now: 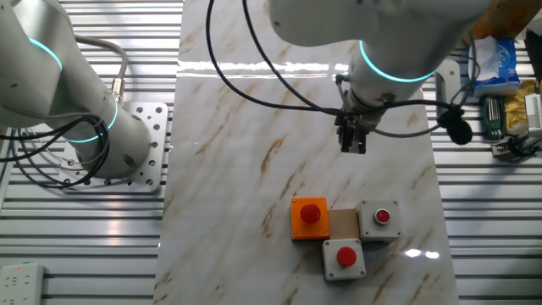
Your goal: Approach and touch the side of the small block
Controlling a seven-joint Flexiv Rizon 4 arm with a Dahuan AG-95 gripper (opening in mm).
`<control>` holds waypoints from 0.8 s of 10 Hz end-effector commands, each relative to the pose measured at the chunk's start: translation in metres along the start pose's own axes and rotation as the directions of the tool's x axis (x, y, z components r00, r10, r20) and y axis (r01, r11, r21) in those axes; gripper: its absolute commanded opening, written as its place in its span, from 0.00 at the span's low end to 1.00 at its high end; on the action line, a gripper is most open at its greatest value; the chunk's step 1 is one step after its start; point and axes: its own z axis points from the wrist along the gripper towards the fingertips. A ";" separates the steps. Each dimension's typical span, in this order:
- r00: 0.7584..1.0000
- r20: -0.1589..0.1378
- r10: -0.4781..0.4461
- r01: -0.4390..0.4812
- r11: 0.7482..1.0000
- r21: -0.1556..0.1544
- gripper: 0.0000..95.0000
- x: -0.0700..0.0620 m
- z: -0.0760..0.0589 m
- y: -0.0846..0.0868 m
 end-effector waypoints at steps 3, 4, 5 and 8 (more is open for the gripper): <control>1.000 -0.010 0.012 -0.012 1.000 -0.007 0.00 -0.002 0.000 0.001; 1.000 -0.011 0.016 -0.016 1.000 -0.010 0.00 -0.002 0.000 0.001; 1.000 -0.012 0.017 -0.017 1.000 -0.012 0.00 -0.002 0.000 0.001; 1.000 -0.014 0.018 -0.018 1.000 -0.013 0.00 -0.002 0.000 0.001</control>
